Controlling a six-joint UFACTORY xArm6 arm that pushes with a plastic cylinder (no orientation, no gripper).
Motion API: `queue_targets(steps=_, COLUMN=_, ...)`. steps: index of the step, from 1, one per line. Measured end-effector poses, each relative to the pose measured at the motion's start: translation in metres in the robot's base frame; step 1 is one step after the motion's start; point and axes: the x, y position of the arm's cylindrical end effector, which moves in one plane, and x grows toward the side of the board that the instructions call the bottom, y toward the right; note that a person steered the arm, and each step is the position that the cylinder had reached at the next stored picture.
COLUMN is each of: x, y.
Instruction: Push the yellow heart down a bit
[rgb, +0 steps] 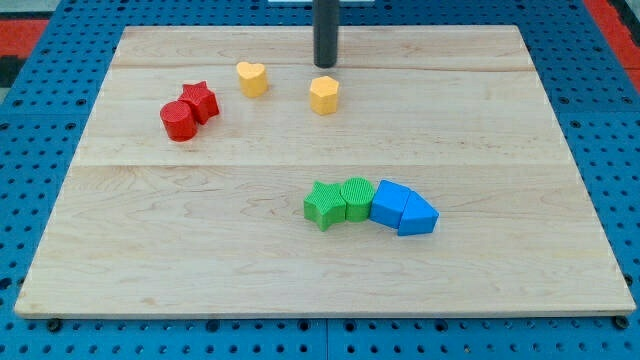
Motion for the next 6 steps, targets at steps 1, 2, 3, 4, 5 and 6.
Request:
queue_targets(steps=1, x=-0.001, y=-0.053)
queue_targets(steps=2, x=0.004, y=-0.093)
queue_targets(steps=3, x=0.037, y=-0.096)
queue_targets(steps=4, x=0.073, y=-0.093)
queue_targets(steps=5, x=0.075, y=-0.095)
queue_targets(steps=6, x=0.061, y=-0.128)
